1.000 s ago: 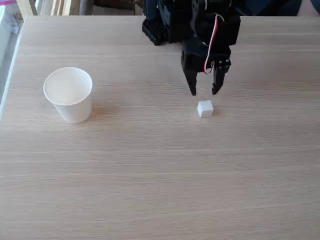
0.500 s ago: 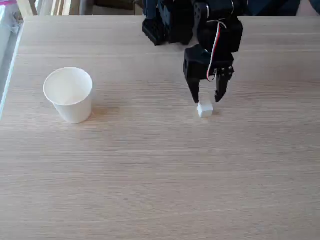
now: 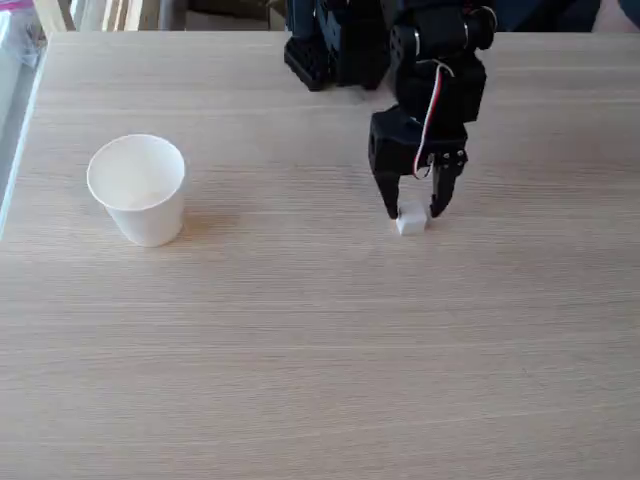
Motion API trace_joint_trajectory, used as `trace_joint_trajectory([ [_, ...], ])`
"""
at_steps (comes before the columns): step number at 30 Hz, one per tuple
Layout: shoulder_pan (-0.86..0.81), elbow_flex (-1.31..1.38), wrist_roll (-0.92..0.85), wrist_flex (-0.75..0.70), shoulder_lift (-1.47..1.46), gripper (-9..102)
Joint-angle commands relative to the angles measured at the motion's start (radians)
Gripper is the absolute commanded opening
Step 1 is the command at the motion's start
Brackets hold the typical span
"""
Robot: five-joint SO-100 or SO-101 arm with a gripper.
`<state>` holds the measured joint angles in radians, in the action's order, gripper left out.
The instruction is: Grasp a block and put it in the bin.
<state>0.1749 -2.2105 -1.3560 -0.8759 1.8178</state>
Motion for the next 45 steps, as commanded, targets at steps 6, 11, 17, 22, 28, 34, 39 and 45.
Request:
trace_joint_trajectory([
  [6,0.002,0.058,0.003,0.029,-0.026,22],
  [11,-0.003,0.049,0.017,0.023,-0.026,19],
  [17,-0.003,0.043,0.041,0.011,-0.025,21],
  [22,-0.009,0.04,0.051,-0.003,-0.023,22],
  [28,-0.015,0.035,0.055,-0.021,-0.023,22],
  [34,-0.018,0.032,0.063,-0.029,-0.028,18],
  [39,-0.02,0.032,0.066,-0.025,-0.029,8],
  [45,-0.026,0.032,0.054,-0.028,-0.028,5],
])
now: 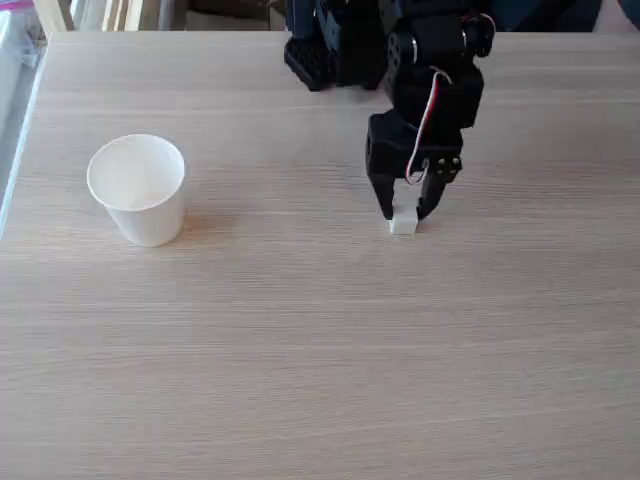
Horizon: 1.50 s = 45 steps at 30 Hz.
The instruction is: Grasp a block and put it in the bin.
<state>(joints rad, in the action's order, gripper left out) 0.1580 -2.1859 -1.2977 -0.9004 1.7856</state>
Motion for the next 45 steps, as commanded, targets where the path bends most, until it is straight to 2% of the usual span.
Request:
trace_joint_trajectory([
  [1,-0.014,0.009,-0.011,-0.005,0.006,4],
  [10,-0.15,0.034,-0.186,0.018,0.124,1],
  [14,-0.239,0.124,-0.23,-0.046,0.198,1],
  [20,-0.454,0.242,-0.322,-0.14,0.296,1],
  [31,-0.834,0.308,-0.451,-0.141,0.285,1],
  [45,-0.969,0.413,-0.486,-0.069,0.094,2],
])
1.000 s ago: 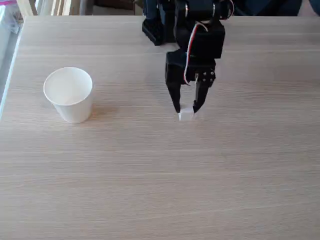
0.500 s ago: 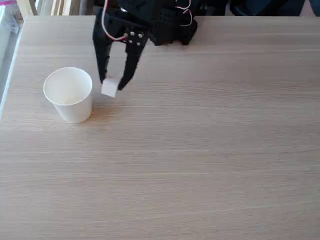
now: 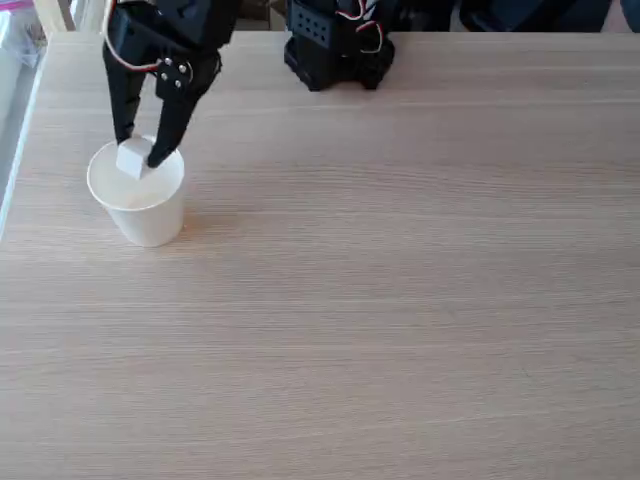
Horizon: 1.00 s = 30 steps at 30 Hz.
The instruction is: Grasp a block and put it in the bin.
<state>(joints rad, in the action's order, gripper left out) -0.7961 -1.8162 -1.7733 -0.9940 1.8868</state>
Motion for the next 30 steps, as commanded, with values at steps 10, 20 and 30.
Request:
trace_joint_trajectory([
  [10,-0.035,-0.02,-0.08,0.026,-0.003,19],
  [20,0.015,-0.121,-0.086,0.023,0.089,18],
  [30,0.299,-0.419,-0.009,0.023,0.497,0],
])
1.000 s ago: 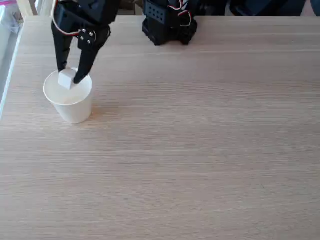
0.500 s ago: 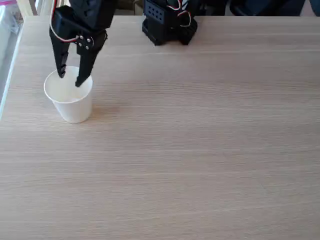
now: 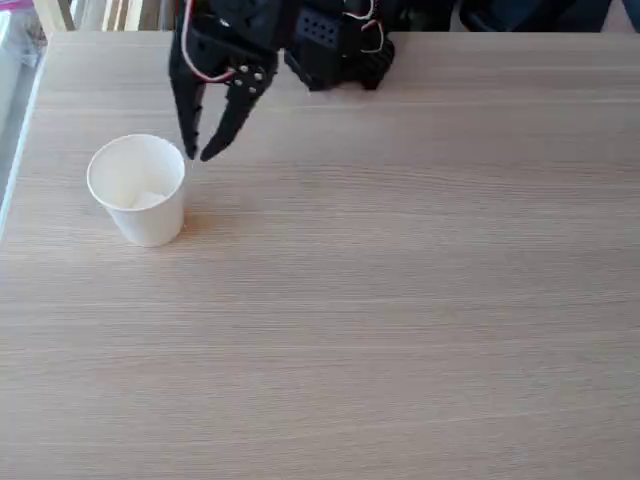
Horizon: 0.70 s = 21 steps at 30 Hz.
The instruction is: Grasp a block and put it in the bin.
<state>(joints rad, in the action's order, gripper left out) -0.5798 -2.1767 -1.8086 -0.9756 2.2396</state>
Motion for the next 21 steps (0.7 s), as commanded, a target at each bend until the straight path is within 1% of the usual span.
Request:
trace_joint_trajectory([
  [1,0.126,-0.094,0.038,-0.002,0.196,0],
  [10,0.511,-0.502,0.163,-0.023,0.676,0],
  [13,0.606,-0.611,0.186,-0.084,0.804,0],
  [15,0.649,-0.652,0.19,-0.144,0.844,0],
  [18,0.69,-0.723,0.272,-0.181,0.9,0],
  [21,0.696,-0.813,0.253,-0.245,0.98,0],
])
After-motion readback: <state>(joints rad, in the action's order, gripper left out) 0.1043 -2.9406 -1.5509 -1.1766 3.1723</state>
